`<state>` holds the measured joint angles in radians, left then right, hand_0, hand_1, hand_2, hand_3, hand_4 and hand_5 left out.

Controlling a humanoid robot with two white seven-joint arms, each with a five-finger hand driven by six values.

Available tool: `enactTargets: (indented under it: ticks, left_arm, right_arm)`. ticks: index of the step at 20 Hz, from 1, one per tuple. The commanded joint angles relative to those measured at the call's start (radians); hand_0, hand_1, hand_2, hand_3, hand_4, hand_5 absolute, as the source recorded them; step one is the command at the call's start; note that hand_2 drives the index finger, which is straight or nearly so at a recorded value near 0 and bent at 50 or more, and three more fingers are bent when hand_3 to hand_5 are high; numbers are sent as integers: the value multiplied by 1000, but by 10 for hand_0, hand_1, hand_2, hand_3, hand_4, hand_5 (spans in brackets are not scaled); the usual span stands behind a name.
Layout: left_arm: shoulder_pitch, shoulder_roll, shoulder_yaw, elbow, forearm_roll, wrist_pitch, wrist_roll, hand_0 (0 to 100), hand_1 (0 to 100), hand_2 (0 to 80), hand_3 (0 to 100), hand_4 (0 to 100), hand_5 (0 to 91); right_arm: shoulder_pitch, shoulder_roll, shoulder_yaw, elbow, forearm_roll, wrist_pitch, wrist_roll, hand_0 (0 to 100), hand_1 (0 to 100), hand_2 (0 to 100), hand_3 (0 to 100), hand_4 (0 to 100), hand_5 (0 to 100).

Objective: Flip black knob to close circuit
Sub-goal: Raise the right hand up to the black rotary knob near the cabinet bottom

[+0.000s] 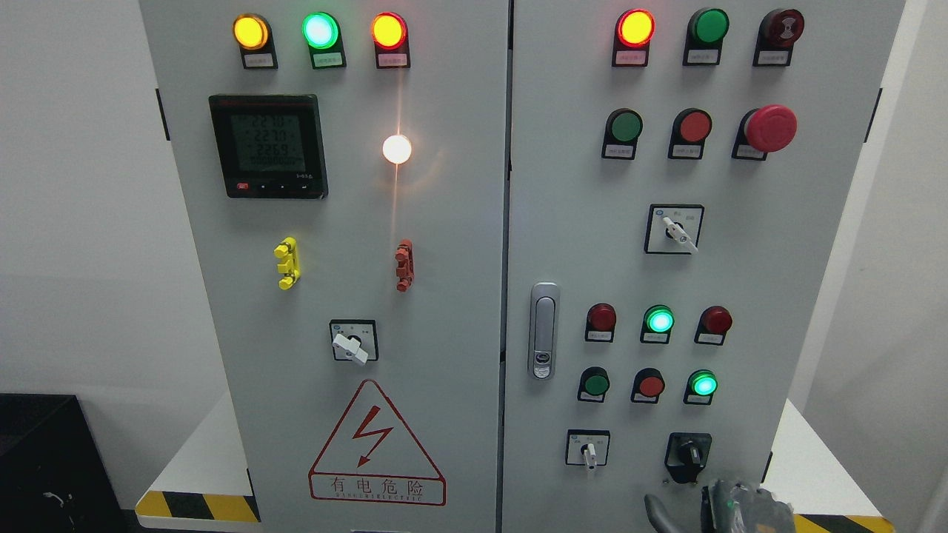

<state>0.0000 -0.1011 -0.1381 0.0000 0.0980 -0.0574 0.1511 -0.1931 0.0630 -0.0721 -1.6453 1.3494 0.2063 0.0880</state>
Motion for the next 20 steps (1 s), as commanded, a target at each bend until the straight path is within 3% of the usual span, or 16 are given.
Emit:
enactTargets:
  ticks: [1, 20]
  left_arm:
    - [21, 0, 0, -31, 0, 1, -1, 120, 556, 0, 0, 0, 0]
    - [23, 0, 0, -31, 0, 1, -1, 120, 556, 0, 0, 0, 0]
  right_arm:
    - [-20, -15, -20, -5, 0, 1, 12, 0, 0, 944, 1000, 955, 986]
    - [-49, -18, -26, 4, 5, 28, 15, 0, 0, 943, 1000, 957, 985]
